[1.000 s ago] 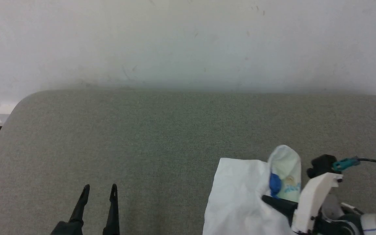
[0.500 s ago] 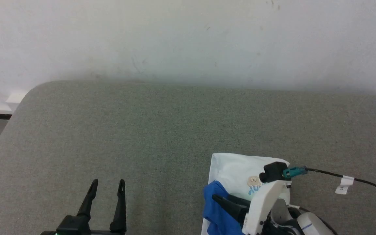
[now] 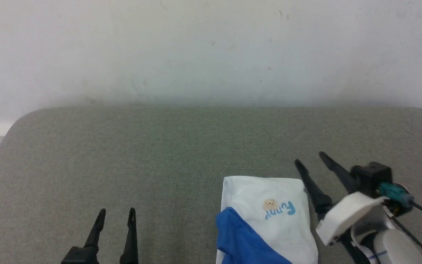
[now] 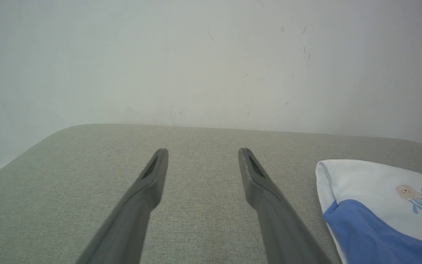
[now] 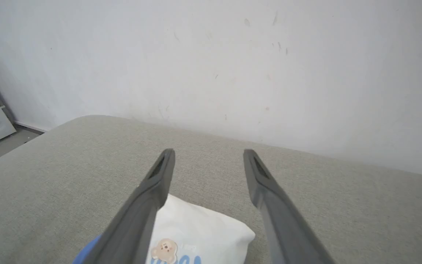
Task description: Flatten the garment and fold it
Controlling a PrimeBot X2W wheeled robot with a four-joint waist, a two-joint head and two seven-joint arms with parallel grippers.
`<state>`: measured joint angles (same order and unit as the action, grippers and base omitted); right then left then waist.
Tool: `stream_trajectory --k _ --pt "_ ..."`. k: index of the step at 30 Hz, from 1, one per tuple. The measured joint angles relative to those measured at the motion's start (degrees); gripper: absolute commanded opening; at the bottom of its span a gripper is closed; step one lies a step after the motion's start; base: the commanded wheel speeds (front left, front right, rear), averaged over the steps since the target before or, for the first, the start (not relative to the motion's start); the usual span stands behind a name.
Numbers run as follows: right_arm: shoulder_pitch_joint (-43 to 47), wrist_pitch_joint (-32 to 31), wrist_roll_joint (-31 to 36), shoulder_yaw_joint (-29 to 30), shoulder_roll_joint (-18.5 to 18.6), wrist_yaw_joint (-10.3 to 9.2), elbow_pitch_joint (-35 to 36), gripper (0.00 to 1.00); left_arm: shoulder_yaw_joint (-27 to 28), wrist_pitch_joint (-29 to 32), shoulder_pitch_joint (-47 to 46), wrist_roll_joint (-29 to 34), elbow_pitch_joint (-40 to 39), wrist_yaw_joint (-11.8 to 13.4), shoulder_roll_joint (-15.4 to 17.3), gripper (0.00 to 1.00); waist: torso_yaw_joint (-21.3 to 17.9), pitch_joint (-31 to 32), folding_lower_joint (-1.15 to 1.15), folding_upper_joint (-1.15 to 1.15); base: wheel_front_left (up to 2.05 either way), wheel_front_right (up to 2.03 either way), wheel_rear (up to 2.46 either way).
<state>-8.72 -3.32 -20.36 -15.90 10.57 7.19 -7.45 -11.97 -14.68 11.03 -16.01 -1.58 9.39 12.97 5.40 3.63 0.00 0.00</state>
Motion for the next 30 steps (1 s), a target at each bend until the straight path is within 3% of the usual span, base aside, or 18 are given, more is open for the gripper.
stream_trajectory --k 7,13,17,22,25,30 --pt "9.48 3.44 6.89 12.14 0.18 0.0 8.82 1.0 1.48 -0.03 0.85 -0.13 0.88 0.82 -0.03 1.0 -2.56 0.62 0.0 0.0 0.0 0.0 0.0" --pt "15.96 -0.13 6.84 22.7 0.12 0.0 12.49 1.0 3.16 -0.04 0.96 -0.27 0.78 1.33 0.11 1.0 -3.15 -0.03 0.0 0.0 0.0 0.0 0.0" --pt "16.5 -10.1 -2.31 28.35 -0.18 0.0 8.54 1.0 3.54 -0.03 0.96 -0.29 0.76 1.32 0.11 1.0 -2.74 -0.61 0.01 0.0 0.0 0.0 0.0" --pt "15.5 -29.15 -13.71 31.11 -0.44 -0.01 1.85 1.0 3.76 -0.04 0.92 -0.26 0.89 1.24 -0.19 1.0 -1.3 -0.98 0.01 0.0 0.0 0.0 0.0" --pt "13.62 -38.49 -20.51 32.22 -2.4 -0.01 -1.96 1.0 3.78 -0.04 0.81 -0.1 0.9 0.97 -0.63 1.0 -0.04 -1.23 0.0 0.0 0.0 0.0 0.0" --pt "9.42 -45.8 -29.49 32.25 -6.53 -0.01 -6.81 1.0 3.64 -0.04 0.18 0.01 1.1 -0.12 -1.83 1.0 2.36 -1.76 0.01 0.0 0.0 0.0 0.0"
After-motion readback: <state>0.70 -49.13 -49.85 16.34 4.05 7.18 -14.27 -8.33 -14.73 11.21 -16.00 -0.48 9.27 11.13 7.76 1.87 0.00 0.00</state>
